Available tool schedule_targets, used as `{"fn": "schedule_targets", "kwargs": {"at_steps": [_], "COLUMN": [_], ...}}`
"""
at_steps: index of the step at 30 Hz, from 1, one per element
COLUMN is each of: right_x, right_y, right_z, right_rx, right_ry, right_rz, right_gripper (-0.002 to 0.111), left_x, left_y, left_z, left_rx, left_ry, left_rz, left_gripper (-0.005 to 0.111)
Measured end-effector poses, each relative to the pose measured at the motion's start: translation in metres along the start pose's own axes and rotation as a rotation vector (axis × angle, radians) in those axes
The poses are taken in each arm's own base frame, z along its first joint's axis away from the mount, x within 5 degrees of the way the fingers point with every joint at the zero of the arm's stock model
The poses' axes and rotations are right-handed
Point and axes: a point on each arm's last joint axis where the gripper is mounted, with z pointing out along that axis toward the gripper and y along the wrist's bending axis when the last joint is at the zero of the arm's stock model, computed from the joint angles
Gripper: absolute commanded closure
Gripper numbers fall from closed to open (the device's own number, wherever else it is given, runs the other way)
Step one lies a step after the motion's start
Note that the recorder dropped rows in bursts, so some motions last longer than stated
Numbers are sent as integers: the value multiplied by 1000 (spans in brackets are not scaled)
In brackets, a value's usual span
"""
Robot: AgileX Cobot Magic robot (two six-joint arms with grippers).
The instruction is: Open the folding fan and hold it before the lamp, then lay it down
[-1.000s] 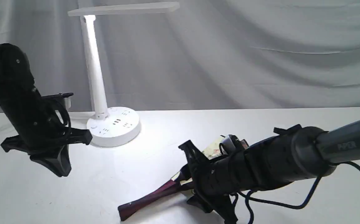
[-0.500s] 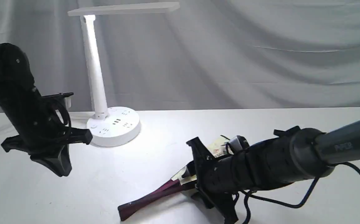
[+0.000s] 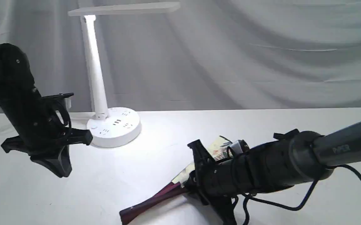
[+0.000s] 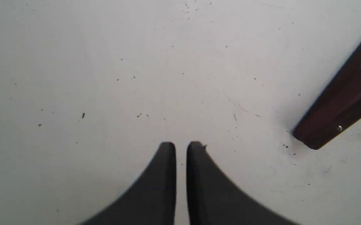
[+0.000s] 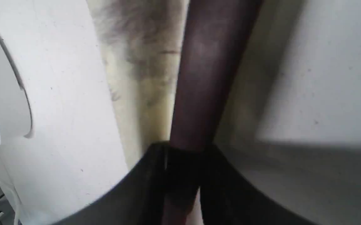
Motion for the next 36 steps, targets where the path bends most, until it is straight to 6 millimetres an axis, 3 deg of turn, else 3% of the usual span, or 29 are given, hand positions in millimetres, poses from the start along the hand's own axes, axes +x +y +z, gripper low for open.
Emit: {"fn": "schedule_targets", "kwargs": {"at_steps": [8,14,19,24,36], "right_x": [1,-9,-19,-23,-38], "right_y": [0,1,4,9,14], "right_z": [0,-4,-11,-19,-37], "right_rx": [-12,-48,-87,-149,-335], "right_ry": [47,110,136,179,322], "right_rz": [-43,-123,-177,-259,-449], "right_gripper": [97,97,99,108,108], "left_x": [0,0,0,0,0], "left_y": [0,0,0,0,-1], "left_z": [0,0,0,0,0], "left_rx": [0,0,0,0,14], "left_ry": [0,0,0,0,-1], "left_rz": [0,0,0,0,7], "left_gripper": [102,102,102,102,102]}}
